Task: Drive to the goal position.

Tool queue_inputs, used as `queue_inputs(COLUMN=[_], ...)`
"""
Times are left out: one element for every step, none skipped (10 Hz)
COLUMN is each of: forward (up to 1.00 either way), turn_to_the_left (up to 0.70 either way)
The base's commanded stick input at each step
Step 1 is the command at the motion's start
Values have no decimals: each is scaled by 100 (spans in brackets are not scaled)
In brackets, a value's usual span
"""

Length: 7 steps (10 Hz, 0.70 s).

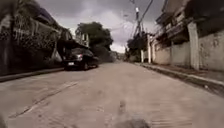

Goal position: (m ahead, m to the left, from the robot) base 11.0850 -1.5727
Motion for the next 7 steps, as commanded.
queue_inputs(forward=[100, 100, 100, 100, 100, 100, 100], turn_to_the_left=[0, 0, 0, 0, 0, 0, 0])
